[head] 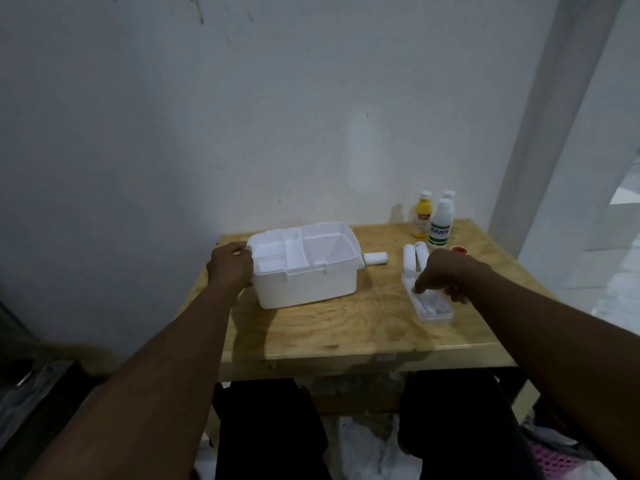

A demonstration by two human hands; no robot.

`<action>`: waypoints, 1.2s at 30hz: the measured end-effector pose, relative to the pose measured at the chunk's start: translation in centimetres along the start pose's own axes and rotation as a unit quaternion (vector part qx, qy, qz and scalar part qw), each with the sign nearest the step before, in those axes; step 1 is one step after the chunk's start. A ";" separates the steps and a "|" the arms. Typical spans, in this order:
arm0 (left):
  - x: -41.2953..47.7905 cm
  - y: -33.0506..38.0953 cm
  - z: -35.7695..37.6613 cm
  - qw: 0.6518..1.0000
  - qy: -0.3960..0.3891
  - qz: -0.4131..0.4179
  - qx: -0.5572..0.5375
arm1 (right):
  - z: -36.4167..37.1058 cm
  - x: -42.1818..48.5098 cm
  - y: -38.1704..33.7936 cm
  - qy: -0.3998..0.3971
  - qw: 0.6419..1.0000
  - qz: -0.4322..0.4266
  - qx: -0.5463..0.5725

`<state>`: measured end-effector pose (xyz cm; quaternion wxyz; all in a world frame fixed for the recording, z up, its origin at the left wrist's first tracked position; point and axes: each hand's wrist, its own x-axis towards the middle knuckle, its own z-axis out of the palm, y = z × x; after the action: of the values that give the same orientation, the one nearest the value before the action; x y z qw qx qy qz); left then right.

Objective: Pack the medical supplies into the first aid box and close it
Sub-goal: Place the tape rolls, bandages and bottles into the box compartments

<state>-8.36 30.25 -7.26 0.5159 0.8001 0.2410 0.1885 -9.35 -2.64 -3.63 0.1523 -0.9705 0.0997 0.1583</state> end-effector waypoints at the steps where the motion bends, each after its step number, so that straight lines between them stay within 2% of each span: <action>1: -0.1 0.1 -0.1 1.000 -0.002 -0.001 -0.001 | 0.3 0.0 0.1 -0.008 1.000 0.003 0.004; 4: -0.3 0.2 -0.3 1.000 -0.008 -0.008 -0.003 | 0.8 0.0 -0.3 0.009 1.000 -0.008 -0.006; 10: -0.3 0.3 -0.7 1.000 -0.027 -0.013 -0.004 | 0.7 0.4 -1.4 -0.036 0.998 -0.023 0.041; 12: 0.0 0.4 -0.9 0.999 -0.044 -0.013 0.000 | -0.6 0.8 -2.1 0.007 0.997 -0.055 0.046; 14: 0.6 0.7 -1.2 0.998 -0.063 -0.027 0.001 | -2.7 0.8 -3.5 0.085 0.988 -0.091 0.086; 17: 1.5 0.8 -1.7 0.995 -0.089 -0.051 0.001 | -6.0 0.5 -6.8 0.190 0.949 -0.166 0.190; 19: 2.0 1.0 -1.9 0.993 -0.103 -0.051 0.004 | -6.9 0.1 -9.6 0.190 0.924 -0.204 0.261; 21: 2.3 1.2 -2.1 0.992 -0.116 -0.052 0.011 | -6.2 0.1 -12.0 0.155 0.924 -0.209 0.280; 26: 3.3 1.4 -2.4 0.985 -0.157 -0.072 0.018 | -1.4 2.0 -15.1 0.136 0.969 -0.184 0.098; 29: 3.7 1.6 -2.6 0.979 -0.184 -0.087 0.016 | 0.3 3.0 -15.9 0.075 0.982 -0.163 0.054; 36: 4.2 2.0 -2.5 0.972 -0.208 -0.105 0.020 | 2.4 4.3 -16.8 -0.021 0.985 -0.164 -0.059</action>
<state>-5.98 33.83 -4.22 0.5558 0.8021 0.2144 -0.0419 -1.94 13.25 -2.82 0.1208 -0.9774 -0.0733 0.1571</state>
